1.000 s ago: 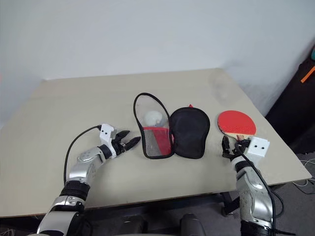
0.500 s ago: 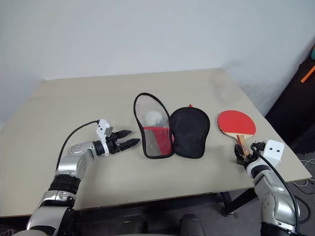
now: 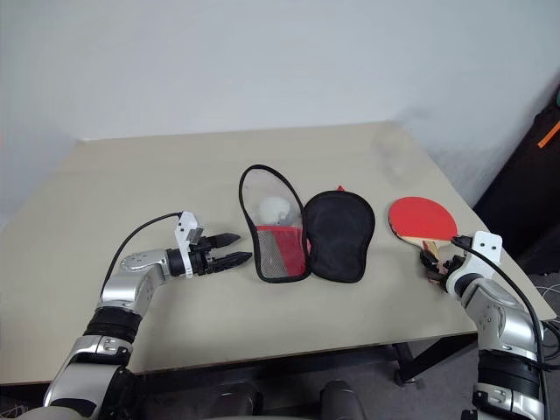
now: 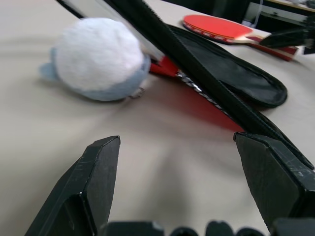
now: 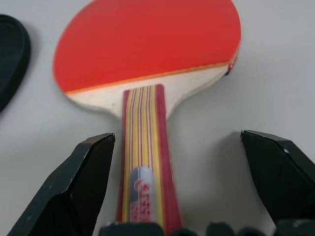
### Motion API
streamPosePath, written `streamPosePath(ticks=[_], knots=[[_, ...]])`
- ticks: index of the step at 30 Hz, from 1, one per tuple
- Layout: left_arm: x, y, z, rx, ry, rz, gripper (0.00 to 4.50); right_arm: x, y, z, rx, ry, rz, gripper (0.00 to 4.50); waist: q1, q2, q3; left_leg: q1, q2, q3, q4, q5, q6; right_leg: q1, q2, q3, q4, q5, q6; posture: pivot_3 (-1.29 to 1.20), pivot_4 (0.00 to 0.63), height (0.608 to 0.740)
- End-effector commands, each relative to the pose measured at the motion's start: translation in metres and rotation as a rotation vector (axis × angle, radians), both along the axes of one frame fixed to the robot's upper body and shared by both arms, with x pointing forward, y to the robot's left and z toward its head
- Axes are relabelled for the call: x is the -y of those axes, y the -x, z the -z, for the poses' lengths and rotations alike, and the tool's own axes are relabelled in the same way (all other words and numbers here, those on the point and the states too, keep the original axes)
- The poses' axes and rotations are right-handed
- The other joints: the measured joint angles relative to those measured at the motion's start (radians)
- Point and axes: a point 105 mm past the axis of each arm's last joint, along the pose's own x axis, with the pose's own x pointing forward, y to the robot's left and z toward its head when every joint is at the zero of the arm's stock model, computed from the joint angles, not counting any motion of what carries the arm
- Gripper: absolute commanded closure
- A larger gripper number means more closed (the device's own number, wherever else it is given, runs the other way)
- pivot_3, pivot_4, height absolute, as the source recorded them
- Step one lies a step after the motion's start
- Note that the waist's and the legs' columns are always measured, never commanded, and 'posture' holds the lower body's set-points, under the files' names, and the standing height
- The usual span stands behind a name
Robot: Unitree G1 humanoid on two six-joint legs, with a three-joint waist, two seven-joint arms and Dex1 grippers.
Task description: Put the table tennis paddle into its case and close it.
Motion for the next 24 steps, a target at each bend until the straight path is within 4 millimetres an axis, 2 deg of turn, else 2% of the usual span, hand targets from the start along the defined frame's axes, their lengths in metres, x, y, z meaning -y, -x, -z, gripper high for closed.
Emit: streamPosePath(ticks=[1,4,7,11,15,20,24], knots=[[0.003,-0.006,-0.018,0.067,0.006,0.023,0.6,0.0,-0.012,-0.006,0.007,0.06,-0.038,0.07,-0.002,-0.001,0.0,0.0,0.0,0.0,0.0,0.0,0.0,0.0,0.0,0.0,0.0,0.0,0.0,0.0,0.0,0.74],[0.002,-0.006,-0.017,0.068,0.001,0.023,0.6,-0.006,-0.021,-0.005,-0.012,0.086,-0.084,0.07,-0.018,-0.004,0.002,0.001,0.0,0.0,0.002,0.0,0.0,0.002,0.0,0.0,0.0,0.0,0.001,0.0,0.0,0.74],[0.001,-0.007,-0.018,0.071,0.001,0.021,0.6,-0.013,-0.025,-0.003,-0.032,0.1,-0.117,0.6,-0.025,-0.005,0.002,0.001,0.0,0.0,0.004,0.001,0.002,0.003,0.0,0.0,0.0,0.002,0.003,0.0,0.0,0.74],[-0.003,-0.01,-0.019,0.073,-0.002,0.009,0.6,-0.017,-0.028,-0.001,-0.033,0.105,-0.129,1.96,-0.035,-0.006,0.002,0.002,0.0,0.0,0.004,0.003,0.004,0.003,0.0,0.0,0.0,0.002,0.004,0.0,0.0,0.74],[-0.007,-0.011,-0.019,0.069,-0.002,0.003,0.6,-0.018,-0.033,-0.009,0.007,0.08,-0.103,3.25,-0.037,-0.007,0.002,0.002,0.0,0.0,0.007,0.003,0.003,0.005,0.0,0.0,-0.001,0.003,0.004,0.0,0.0,0.74],[-0.01,-0.007,-0.015,0.054,-0.009,0.012,0.6,-0.013,-0.036,-0.026,0.066,0.059,-0.034,3.34,-0.036,-0.007,0.003,0.001,0.0,-0.001,0.006,0.004,0.003,0.005,0.0,0.0,0.0,0.003,0.004,0.0,0.0,0.74],[-0.012,-0.007,-0.014,0.047,-0.014,0.009,0.6,-0.023,-0.037,-0.05,0.147,0.022,-0.004,3.34,-0.031,-0.004,0.005,-0.001,-0.001,-0.001,0.004,0.004,0.004,0.002,0.0,0.001,0.001,0.003,0.004,0.0,0.0,0.74]])
